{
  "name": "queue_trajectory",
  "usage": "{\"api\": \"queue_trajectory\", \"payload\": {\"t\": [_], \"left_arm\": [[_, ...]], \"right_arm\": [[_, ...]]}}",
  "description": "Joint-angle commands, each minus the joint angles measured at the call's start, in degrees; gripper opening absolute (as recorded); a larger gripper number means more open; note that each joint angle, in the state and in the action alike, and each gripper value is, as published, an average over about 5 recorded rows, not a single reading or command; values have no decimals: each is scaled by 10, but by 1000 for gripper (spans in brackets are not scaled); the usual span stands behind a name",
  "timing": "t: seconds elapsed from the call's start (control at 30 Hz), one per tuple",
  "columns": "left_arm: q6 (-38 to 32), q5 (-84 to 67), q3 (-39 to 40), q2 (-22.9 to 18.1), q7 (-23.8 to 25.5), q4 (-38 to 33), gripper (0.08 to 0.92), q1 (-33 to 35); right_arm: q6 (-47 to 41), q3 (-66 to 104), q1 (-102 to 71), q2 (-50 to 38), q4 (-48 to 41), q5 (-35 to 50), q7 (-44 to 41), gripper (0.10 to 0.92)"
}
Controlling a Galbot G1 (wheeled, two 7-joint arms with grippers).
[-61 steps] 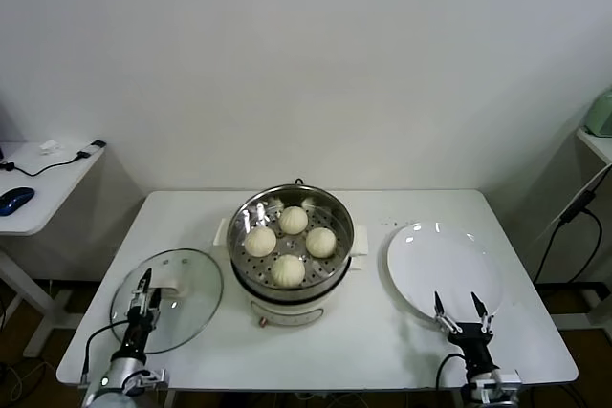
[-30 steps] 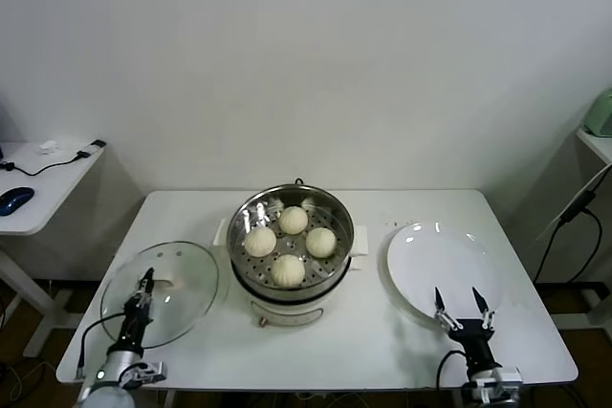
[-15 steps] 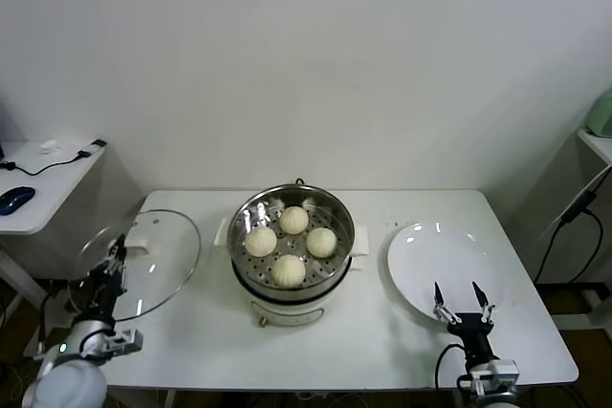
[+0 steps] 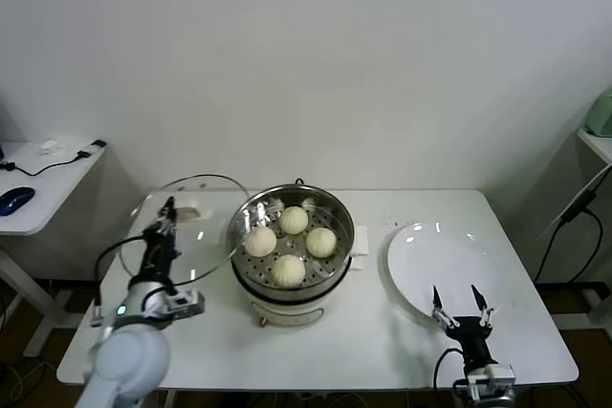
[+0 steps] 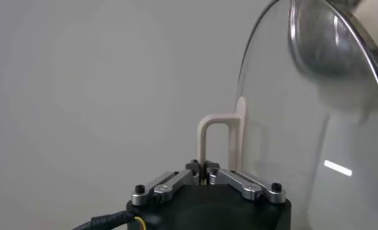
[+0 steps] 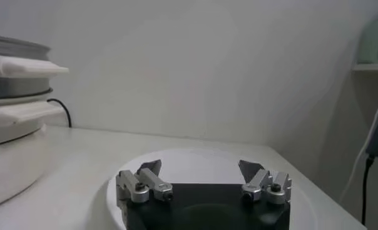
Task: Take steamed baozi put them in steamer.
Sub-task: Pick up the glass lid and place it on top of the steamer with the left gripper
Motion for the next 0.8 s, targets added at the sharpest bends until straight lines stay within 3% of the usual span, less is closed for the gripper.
{"api": "queue_trajectory", "payload": {"t": [0.03,0.23,0.47,0.8], "left_arm": [[88,100,146,-45,67,-47,133,-61],[109,174,231,-117,83,2,133,-93],[116,214,268,-181,72,64,133,-116],[124,238,280,-215,70,111,133,-121]], "right_arm": [[34,-1,-5,6,-14,-4,4,823],[50,1,-12,6,-20,3,8,823],[40,6,-14,3,-16,6,8,823],[40,7,-4,1,-21,6,12,823]]}}
